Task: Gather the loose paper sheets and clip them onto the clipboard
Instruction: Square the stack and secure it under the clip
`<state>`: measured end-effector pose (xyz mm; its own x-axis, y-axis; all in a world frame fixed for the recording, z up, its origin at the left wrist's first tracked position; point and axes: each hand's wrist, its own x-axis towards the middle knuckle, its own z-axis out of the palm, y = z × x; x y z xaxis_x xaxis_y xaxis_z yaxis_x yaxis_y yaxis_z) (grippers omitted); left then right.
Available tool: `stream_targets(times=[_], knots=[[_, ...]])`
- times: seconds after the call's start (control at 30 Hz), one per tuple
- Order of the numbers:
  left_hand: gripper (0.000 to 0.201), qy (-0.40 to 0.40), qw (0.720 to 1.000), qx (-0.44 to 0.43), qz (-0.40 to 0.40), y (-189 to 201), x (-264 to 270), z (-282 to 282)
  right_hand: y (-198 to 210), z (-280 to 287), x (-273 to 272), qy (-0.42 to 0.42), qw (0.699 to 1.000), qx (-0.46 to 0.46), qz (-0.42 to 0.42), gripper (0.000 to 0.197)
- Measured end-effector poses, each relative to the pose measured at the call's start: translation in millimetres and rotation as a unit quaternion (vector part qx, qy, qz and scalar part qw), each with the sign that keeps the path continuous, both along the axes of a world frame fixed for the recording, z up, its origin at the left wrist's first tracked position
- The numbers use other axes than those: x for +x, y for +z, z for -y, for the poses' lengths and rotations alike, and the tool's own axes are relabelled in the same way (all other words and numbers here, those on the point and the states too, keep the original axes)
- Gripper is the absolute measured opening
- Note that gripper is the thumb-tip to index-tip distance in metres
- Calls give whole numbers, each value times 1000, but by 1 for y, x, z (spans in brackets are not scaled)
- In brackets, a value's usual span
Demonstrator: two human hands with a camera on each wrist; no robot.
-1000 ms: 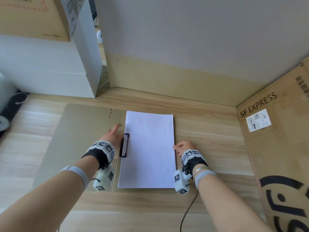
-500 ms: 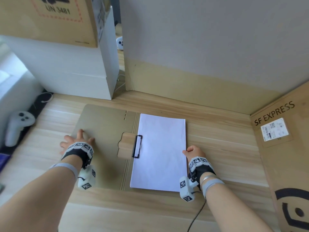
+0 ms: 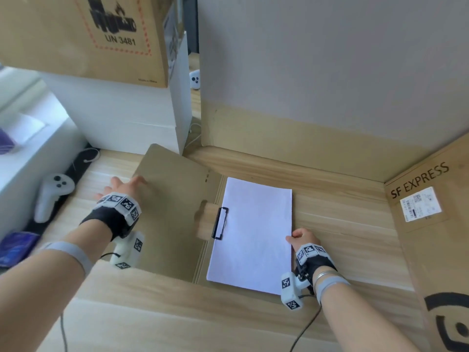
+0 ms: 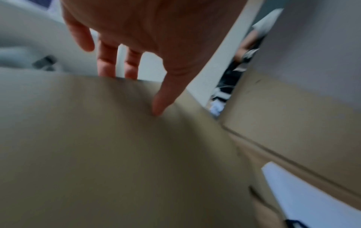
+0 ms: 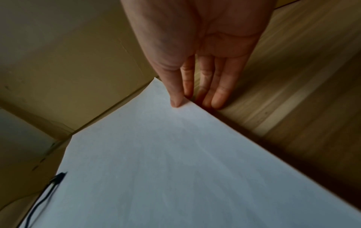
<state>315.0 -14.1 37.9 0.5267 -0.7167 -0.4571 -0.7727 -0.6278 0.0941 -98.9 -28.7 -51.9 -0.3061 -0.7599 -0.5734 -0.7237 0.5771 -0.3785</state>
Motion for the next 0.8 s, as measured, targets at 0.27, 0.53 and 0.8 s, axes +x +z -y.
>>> stream_targets(times=[0.27,0.53,0.8], knots=[[26,-284,957,-38,-44,112,-54,19,5,-7,-3,-13,999,9,34,23],[22,-448,876,-33,-176,101,-201,16,15,-19,-15,-41,995,10,95,41],[25,-510,846,46,-145,-10,-307,14,-23,-36,-55,-67,991,-4,116,40]])
